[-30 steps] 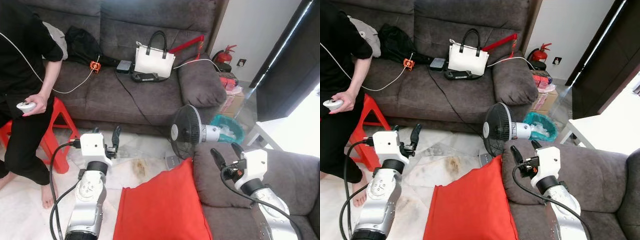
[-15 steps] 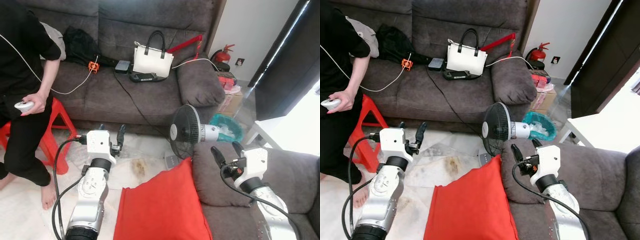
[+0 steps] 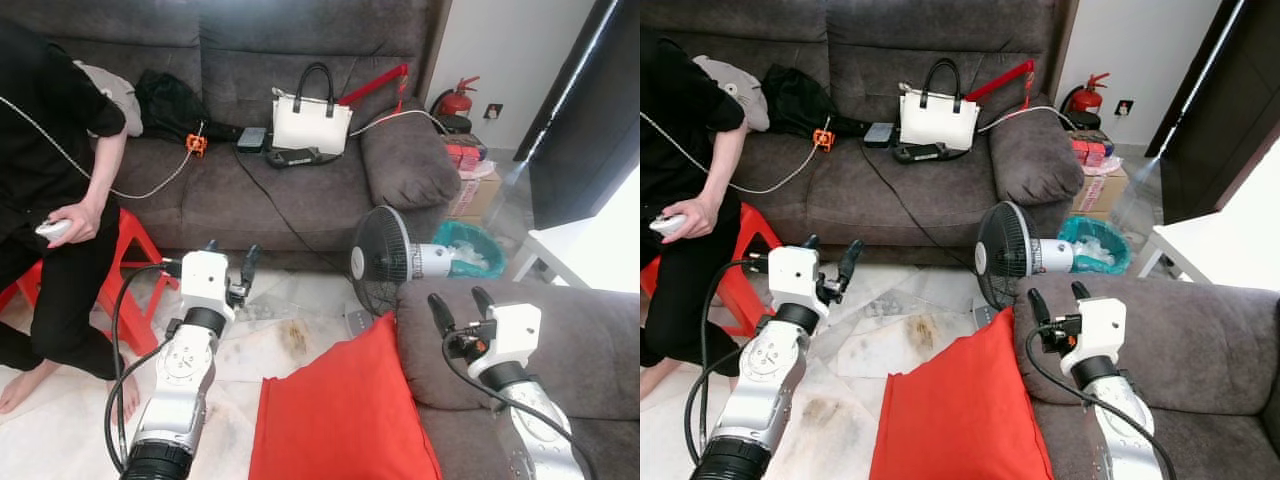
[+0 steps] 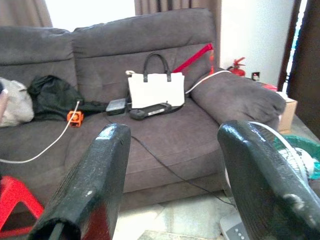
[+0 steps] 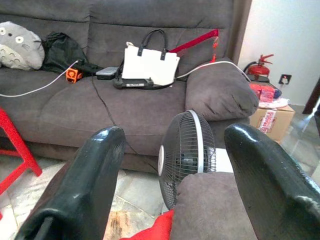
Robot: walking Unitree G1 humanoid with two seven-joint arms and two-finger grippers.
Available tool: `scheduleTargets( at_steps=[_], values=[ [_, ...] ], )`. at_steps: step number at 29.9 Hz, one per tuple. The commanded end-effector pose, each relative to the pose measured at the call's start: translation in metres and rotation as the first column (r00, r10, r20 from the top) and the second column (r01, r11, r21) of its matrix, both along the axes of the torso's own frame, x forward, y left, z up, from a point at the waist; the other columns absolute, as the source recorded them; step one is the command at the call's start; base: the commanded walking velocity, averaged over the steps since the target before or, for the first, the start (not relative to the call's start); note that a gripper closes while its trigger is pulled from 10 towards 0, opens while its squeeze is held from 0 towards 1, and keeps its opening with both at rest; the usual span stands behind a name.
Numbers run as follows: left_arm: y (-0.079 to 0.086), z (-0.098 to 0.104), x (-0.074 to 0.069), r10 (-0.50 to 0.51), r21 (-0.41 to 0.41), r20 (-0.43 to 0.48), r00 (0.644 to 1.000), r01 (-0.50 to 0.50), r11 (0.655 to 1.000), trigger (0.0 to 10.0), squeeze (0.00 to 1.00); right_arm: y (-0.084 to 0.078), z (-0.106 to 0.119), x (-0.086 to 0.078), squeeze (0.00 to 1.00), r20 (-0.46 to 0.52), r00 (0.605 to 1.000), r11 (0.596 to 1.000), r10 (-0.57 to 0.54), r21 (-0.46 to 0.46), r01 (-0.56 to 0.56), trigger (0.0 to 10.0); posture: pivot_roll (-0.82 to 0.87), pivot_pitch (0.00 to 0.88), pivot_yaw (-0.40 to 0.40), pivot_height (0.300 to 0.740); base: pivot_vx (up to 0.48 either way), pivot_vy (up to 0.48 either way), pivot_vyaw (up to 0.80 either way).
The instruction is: Move the pillow to the sofa from floor
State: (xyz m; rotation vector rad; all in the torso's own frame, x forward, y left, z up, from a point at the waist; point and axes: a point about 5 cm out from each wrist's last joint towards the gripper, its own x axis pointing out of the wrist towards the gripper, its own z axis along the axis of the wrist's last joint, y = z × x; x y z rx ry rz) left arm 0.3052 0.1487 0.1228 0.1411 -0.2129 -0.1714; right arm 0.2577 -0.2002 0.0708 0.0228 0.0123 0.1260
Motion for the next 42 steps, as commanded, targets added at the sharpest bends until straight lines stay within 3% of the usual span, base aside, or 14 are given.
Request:
scheduleTargets(
  at_steps=[1,6,10,13,17,22,29,42],
  values=[
    [-0.001,-0.005,-0.003,-0.02,0.052,-0.008,1.0,0.02,0.998,10.0,0.0,-0.004,-0.003,-0.002,0.0,-0.006,0.999,0.999,-0.033,0.012,0.033,10.0,0.06,0.0,-0.055,0.74,0.0,0.0,0.0],
    [0.013,-0.011,-0.011,0.026,0.101,-0.011,1.0,-0.025,0.995,10.0,0.0,-0.008,-0.003,-0.012,0.0,0.009,0.999,0.999,-0.038,0.0,0.038,10.0,0.08,0.0,-0.065,0.74,0.0,0.0,0.0],
    [0.029,-0.02,-0.021,0.024,0.154,-0.051,0.998,-0.016,0.988,10.0,0.0,-0.024,-0.013,-0.028,0.0,-0.04,0.998,0.995,-0.039,-0.097,0.035,10.0,0.07,0.0,-0.055,0.74,0.0,0.0,0.0],
    [0.043,-0.022,-0.024,0.036,0.191,-0.062,0.997,-0.024,0.981,10.0,0.0,-0.033,-0.011,-0.029,0.0,-0.029,0.997,0.992,-0.069,-0.105,0.065,10.0,0.06,0.0,-0.048,0.74,0.0,0.0,0.0],
    [0.052,-0.02,-0.023,0.05,0.209,-0.058,0.997,-0.037,0.977,10.0,0.0,-0.032,-0.005,-0.025,0.0,-0.008,0.997,0.993,-0.075,-0.092,0.074,10.0,0.06,0.0,-0.046,0.74,0.0,0.0,0.0],
    [0.051,-0.017,-0.025,0.053,0.21,-0.047,0.997,-0.042,0.977,10.0,0.0,-0.023,-0.006,-0.025,0.0,-0.004,0.999,0.996,-0.045,-0.08,0.045,10.0,0.07,0.0,-0.047,0.74,0.0,0.0,0.0],
    [0.038,-0.028,-0.029,0.034,0.199,-0.072,0.997,-0.019,0.98,10.0,0.0,-0.029,-0.012,-0.027,0.0,-0.02,0.996,0.994,-0.09,-0.065,0.088,10.0,0.06,0.0,-0.052,0.74,0.0,0.0,0.0],
    [0.031,-0.026,-0.024,0.038,0.172,-0.062,0.997,-0.027,0.985,10.0,0.0,-0.018,-0.012,-0.021,0.0,-0.009,0.998,0.996,-0.069,-0.051,0.068,10.0,0.07,0.0,-0.057,0.74,0.0,0.0,0.0]
  ],
)
